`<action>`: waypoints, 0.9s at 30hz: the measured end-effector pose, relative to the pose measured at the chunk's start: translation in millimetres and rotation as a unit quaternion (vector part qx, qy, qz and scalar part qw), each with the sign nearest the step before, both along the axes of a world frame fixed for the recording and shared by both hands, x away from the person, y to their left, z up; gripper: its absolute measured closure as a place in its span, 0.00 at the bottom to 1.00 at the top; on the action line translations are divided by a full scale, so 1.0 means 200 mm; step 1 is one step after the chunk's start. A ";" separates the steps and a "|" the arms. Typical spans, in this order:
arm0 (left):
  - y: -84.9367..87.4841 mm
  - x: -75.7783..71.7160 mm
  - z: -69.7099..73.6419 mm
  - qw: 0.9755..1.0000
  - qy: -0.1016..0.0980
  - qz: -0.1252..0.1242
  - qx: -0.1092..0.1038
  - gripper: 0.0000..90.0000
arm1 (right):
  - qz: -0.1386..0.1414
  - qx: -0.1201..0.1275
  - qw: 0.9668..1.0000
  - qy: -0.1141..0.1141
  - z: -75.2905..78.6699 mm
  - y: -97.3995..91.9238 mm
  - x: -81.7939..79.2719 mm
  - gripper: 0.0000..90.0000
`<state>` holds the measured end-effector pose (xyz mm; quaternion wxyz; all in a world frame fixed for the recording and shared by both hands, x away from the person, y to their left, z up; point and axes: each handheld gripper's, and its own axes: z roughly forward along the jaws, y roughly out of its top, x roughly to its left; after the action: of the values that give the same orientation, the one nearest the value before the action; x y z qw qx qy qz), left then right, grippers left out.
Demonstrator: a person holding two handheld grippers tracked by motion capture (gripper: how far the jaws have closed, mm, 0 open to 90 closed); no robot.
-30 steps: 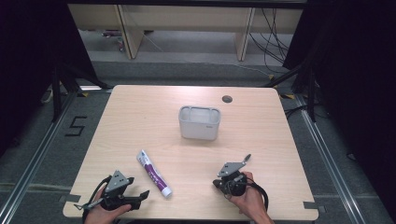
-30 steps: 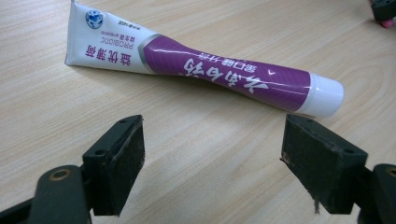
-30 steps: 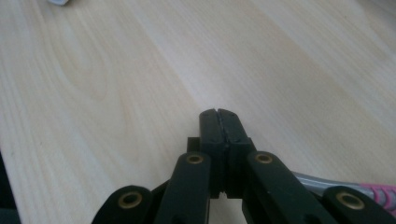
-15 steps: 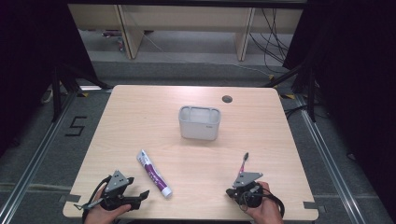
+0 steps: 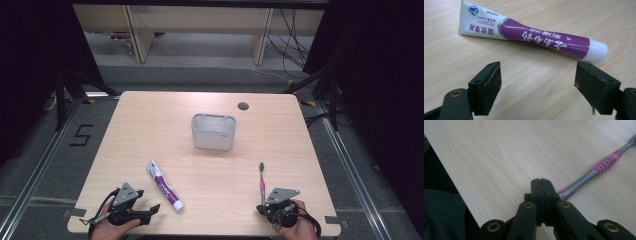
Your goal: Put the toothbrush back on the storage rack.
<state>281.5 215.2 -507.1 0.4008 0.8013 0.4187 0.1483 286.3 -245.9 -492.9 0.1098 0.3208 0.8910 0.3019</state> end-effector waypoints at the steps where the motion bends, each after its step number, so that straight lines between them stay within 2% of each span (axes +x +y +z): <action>1: 0.00 0.00 0.00 1.000 0.001 -0.001 0.000 0.23 | -0.002 0.001 1.000 0.003 0.00 -0.01 0.00 1.00; 3: 0.00 0.00 0.00 1.000 0.000 0.000 0.000 0.23 | -0.013 -0.005 1.000 0.004 0.01 -0.03 -0.01 1.00; 4: 0.00 0.00 0.00 1.000 -0.001 0.001 -0.003 0.23 | -0.021 0.001 1.000 0.001 0.01 -0.04 -0.01 1.00; 6: 0.00 0.00 0.00 1.000 0.002 0.000 -0.001 0.23 | -0.012 -0.005 1.000 0.003 0.01 -0.06 0.00 1.00; 7: 0.00 0.00 0.00 1.000 0.001 -0.001 0.000 0.23 | -0.015 -0.002 1.000 -0.002 0.00 -0.07 0.00 1.00; 8: 0.00 0.00 0.00 1.000 0.001 -0.001 0.000 0.23 | -0.015 -0.007 1.000 0.003 0.01 -0.08 0.00 1.00; 9: 0.00 0.00 0.00 1.000 0.000 -0.001 0.000 0.23 | -0.027 0.000 1.000 0.002 0.00 -0.08 -0.01 1.00; 10: 0.00 0.00 0.00 1.000 0.000 -0.001 0.000 0.23 | -0.033 -0.003 0.999 0.001 0.01 -0.09 -0.01 1.00; 12: 0.00 0.00 0.00 1.000 0.002 0.001 0.000 0.23 | -0.029 -0.004 1.000 -0.003 0.01 -0.10 -0.01 1.00; 13: 0.00 0.00 0.00 1.000 0.002 0.001 0.000 0.23 | -0.035 -0.004 0.999 0.008 0.02 -0.10 -0.02 1.00; 14: 0.00 0.00 0.00 1.000 0.001 0.000 0.000 0.23 | -0.030 -0.006 0.999 -0.007 0.01 -0.11 -0.01 1.00; 16: 0.00 0.00 0.00 1.000 0.000 -0.001 0.000 0.23 | -0.034 -0.002 0.999 0.000 0.01 -0.11 -0.01 1.00; 17: 0.00 0.00 0.00 1.000 0.001 -0.002 0.002 0.23 | -0.025 0.001 1.000 -0.003 0.01 -0.11 -0.01 0.99; 18: 0.00 0.00 0.00 1.000 0.001 0.000 0.000 0.23 | -0.037 0.000 0.999 0.004 0.03 -0.11 -0.02 0.97; 19: 0.00 0.00 0.00 1.000 0.000 0.002 -0.001 0.23 | -0.029 0.000 1.000 0.003 0.03 -0.10 -0.02 0.95; 20: 0.00 0.00 0.00 1.000 -0.001 0.003 -0.001 0.23 | -0.030 0.006 0.999 -0.009 0.03 -0.10 -0.02 0.93; 21: 0.00 0.00 0.00 1.000 0.000 0.002 0.000 0.23 | -0.028 0.003 1.000 -0.006 0.05 -0.10 -0.01 0.91; 22: 0.00 0.00 0.00 1.000 0.000 0.002 0.000 0.23 | -0.041 0.006 0.999 -0.003 0.06 -0.09 -0.01 0.89; 23: 0.00 0.00 0.00 1.000 0.002 0.002 0.000 0.23 | -0.041 0.006 0.999 -0.003 0.06 -0.09 -0.01 0.89; 24: 0.00 0.00 0.00 1.000 0.001 0.003 -0.002 0.23 | -0.041 0.006 0.999 -0.013 0.07 -0.10 0.00 0.86; 25: 0.00 0.00 0.00 1.000 -0.001 -0.001 0.000 0.23 | -0.056 0.002 0.998 -0.012 0.09 -0.10 0.01 0.81; 26: 0.00 0.00 0.00 1.000 -0.001 -0.001 0.000 0.23 | -0.056 0.002 0.998 -0.012 0.09 -0.10 0.01 0.81; 27: 0.00 0.00 0.00 1.000 0.000 0.001 0.001 0.23 | -0.061 -0.008 0.998 -0.019 0.11 -0.11 0.04 0.77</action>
<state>281.5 214.5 -507.8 0.4004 0.8012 0.4190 0.1492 294.7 -266.9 -471.5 0.1475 0.3677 0.8699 0.2940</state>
